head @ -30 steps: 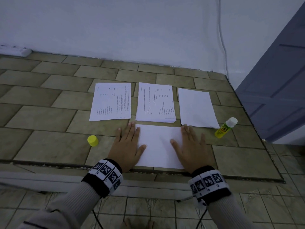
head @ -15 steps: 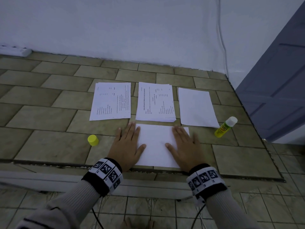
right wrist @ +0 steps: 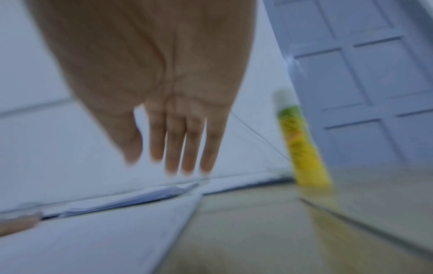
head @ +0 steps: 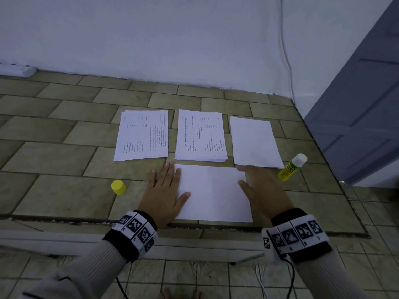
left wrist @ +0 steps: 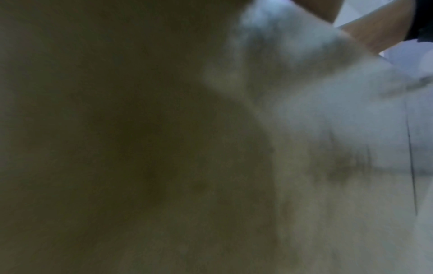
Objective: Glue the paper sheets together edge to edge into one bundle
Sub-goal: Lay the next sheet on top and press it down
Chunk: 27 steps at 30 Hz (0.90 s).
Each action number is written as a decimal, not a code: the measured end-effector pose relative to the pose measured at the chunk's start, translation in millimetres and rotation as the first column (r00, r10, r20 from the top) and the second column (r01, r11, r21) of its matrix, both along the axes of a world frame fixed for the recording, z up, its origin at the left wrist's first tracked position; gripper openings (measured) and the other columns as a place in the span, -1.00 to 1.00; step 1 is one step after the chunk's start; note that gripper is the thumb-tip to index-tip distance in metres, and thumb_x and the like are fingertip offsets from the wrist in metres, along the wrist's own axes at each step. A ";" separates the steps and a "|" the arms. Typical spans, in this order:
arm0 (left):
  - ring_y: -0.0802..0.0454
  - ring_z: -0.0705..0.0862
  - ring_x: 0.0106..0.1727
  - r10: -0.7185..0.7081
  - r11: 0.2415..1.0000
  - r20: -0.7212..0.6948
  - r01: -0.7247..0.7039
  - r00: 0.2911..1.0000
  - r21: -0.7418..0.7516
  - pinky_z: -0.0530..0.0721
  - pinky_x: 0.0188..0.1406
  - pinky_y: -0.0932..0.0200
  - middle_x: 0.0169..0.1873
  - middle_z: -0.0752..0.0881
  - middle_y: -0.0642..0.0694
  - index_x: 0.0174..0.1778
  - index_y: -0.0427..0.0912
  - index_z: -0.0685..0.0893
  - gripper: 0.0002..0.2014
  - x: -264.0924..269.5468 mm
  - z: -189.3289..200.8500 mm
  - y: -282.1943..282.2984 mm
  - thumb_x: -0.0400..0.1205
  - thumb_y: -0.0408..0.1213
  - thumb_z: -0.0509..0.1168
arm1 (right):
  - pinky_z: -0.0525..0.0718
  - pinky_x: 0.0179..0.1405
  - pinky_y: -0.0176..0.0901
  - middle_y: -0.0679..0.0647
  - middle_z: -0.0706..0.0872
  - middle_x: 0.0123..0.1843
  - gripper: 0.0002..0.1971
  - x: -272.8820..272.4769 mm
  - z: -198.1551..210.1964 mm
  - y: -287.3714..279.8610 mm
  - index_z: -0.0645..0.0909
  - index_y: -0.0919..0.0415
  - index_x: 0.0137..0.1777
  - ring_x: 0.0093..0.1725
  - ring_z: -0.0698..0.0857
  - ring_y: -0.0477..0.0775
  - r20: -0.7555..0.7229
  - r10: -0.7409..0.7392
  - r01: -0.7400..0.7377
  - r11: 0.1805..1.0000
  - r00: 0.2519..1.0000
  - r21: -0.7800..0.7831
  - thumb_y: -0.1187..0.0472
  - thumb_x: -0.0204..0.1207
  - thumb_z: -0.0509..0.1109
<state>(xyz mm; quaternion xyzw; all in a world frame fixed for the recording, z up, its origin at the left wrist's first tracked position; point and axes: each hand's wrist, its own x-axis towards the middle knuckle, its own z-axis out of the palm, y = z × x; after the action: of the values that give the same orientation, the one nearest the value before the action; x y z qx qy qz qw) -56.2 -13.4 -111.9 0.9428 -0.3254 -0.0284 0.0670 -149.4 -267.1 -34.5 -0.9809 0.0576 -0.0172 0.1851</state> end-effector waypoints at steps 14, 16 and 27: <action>-0.33 0.06 0.69 0.020 1.000 -0.008 -0.020 1.000 0.013 0.05 0.63 -0.30 0.66 0.17 -0.33 0.67 -0.21 0.25 -0.06 0.2 3.9 0.9 0.61 0.41 -0.43 | 0.51 0.24 0.03 0.13 0.47 0.39 -0.58 50.9 -6.0 4.7 0.31 0.19 0.48 0.32 0.47 0.14 -0.269 0.099 -0.190 0.921 0.958 -0.339 0.11 0.66 0.17; -0.34 0.08 0.68 0.014 1.000 -0.009 -0.014 1.000 0.018 0.09 0.62 -0.33 0.66 0.17 -0.34 0.66 -0.24 0.26 -0.07 -0.6 3.3 1.3 0.62 0.40 -0.39 | 0.52 0.23 0.03 0.13 0.48 0.36 -0.60 57.0 -6.2 3.9 0.35 0.18 0.44 0.30 0.47 0.14 -0.282 0.088 -0.183 0.925 0.956 -0.333 0.13 0.63 0.18; -0.17 -0.25 0.70 0.018 1.000 -0.045 -0.018 0.999 0.007 -0.23 0.66 -0.22 0.68 -0.18 -0.25 0.69 -0.33 -0.13 0.12 -3.3 5.6 0.7 0.44 0.53 -0.59 | 0.68 0.11 0.01 0.19 0.66 0.20 -0.72 71.5 8.7 -8.4 0.44 0.18 0.28 0.10 0.66 0.16 -0.336 0.058 -0.096 0.991 0.940 -0.097 0.38 0.60 0.17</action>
<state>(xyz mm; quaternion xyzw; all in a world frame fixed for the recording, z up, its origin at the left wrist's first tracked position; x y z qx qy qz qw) -59.5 -12.7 -106.3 0.9450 -0.3153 -0.0502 0.0716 -78.0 -275.5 -25.8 -0.9800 0.0483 0.1527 0.1178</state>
